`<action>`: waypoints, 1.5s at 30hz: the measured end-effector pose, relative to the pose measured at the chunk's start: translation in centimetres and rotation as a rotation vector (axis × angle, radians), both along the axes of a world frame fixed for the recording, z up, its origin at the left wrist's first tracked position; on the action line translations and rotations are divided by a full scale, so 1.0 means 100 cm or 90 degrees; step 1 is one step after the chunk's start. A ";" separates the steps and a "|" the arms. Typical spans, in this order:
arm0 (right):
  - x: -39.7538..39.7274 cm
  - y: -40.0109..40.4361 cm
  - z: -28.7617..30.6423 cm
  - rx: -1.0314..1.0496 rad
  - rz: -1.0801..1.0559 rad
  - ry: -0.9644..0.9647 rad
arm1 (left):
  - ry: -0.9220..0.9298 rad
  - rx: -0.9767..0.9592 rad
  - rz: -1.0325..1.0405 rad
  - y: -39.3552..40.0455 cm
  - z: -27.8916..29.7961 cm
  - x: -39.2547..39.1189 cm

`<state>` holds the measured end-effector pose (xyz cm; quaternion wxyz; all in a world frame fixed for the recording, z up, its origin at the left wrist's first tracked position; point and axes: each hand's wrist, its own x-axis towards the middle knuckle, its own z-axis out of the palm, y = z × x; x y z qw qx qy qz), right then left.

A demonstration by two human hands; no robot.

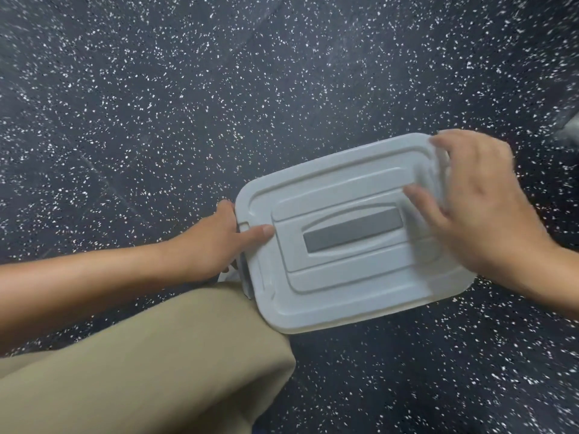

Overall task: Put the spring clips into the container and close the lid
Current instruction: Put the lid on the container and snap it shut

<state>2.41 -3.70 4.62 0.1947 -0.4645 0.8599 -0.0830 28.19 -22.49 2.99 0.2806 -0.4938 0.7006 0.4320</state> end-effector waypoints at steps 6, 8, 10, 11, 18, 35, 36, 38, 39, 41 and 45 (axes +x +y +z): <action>-0.020 0.016 0.007 0.198 -0.261 -0.319 | -0.010 -0.013 -0.031 -0.008 0.009 -0.003; -0.023 0.021 0.005 0.195 -0.233 -0.369 | -0.011 -0.017 -0.055 -0.008 0.013 -0.007; -0.027 0.024 0.002 0.204 -0.203 -0.329 | -0.015 0.007 -0.042 -0.007 0.013 -0.009; -0.028 0.024 0.002 0.214 -0.191 -0.309 | -0.017 0.013 -0.039 -0.007 0.013 -0.010; -0.036 0.030 -0.010 0.191 -0.187 -0.282 | -0.009 -0.037 -0.063 -0.004 0.011 -0.015; -0.024 0.024 0.003 0.169 -0.181 -0.142 | 0.145 -0.226 -0.226 0.012 0.059 -0.068; -0.023 0.024 0.003 0.162 -0.181 -0.135 | 0.160 -0.221 -0.246 0.017 0.058 -0.074; -0.022 0.026 0.001 0.159 -0.182 -0.120 | 0.180 -0.210 -0.297 0.030 0.054 -0.086; -0.022 0.026 -0.001 0.157 -0.186 -0.123 | 0.187 -0.207 -0.322 0.035 0.051 -0.090; -0.023 0.029 -0.005 0.150 -0.193 -0.133 | 0.192 -0.204 -0.360 0.049 0.042 -0.101; -0.022 0.029 -0.011 0.119 -0.189 -0.150 | 0.248 -0.219 -0.407 0.071 0.027 -0.117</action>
